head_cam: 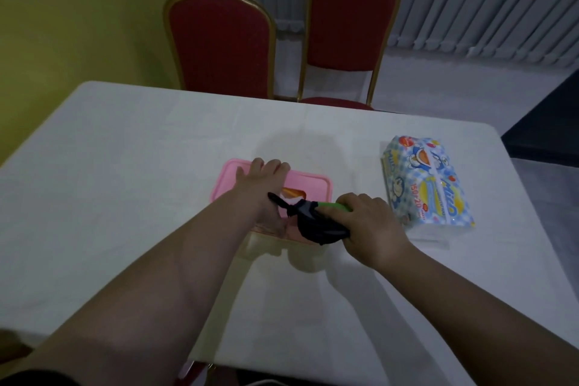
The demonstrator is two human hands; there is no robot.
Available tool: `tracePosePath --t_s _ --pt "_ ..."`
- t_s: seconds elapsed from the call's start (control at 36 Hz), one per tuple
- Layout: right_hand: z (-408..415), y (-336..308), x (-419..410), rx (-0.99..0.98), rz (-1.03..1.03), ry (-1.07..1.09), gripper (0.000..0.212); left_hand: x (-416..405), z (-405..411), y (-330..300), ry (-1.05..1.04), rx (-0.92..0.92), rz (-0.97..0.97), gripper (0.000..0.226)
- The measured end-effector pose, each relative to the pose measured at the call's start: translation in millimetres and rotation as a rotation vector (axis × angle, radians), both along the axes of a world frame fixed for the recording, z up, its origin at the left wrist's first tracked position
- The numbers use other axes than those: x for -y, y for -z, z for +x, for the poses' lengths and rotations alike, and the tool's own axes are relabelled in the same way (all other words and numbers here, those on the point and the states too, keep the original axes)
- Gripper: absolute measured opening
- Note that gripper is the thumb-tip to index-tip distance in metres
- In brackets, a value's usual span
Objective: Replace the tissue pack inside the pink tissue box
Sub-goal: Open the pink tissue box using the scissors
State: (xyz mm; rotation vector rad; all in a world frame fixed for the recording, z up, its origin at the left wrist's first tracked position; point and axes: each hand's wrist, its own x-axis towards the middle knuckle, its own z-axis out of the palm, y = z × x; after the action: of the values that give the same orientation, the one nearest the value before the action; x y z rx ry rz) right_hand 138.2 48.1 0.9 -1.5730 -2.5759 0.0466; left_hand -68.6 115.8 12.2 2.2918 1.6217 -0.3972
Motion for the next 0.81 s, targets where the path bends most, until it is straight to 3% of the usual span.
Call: tracePosePath --t_s 0.14,0.39,0.64,0.72,0.81 --pt "5 -2 -7 -0.01 -0.024 0.058 0.047 8 1 3 0.043 -0.022 -0.01 0.129" --pt "14 -12 -12 -0.061 -0.172 0.096 0.054 21 -2 -1 0.156 -0.022 -0.025 0.129" --pt "14 -28 20 -0.255 -0.519 0.097 0.04 33 -9 -9 0.375 -0.128 -0.131 0.135" --pt "13 -26 32 -0.278 -0.517 0.096 0.04 39 -12 -11 0.323 -0.123 -0.106 0.135" --pt "7 -28 42 -0.323 -0.561 0.111 0.044 39 -25 -14 0.053 0.001 -0.108 0.136"
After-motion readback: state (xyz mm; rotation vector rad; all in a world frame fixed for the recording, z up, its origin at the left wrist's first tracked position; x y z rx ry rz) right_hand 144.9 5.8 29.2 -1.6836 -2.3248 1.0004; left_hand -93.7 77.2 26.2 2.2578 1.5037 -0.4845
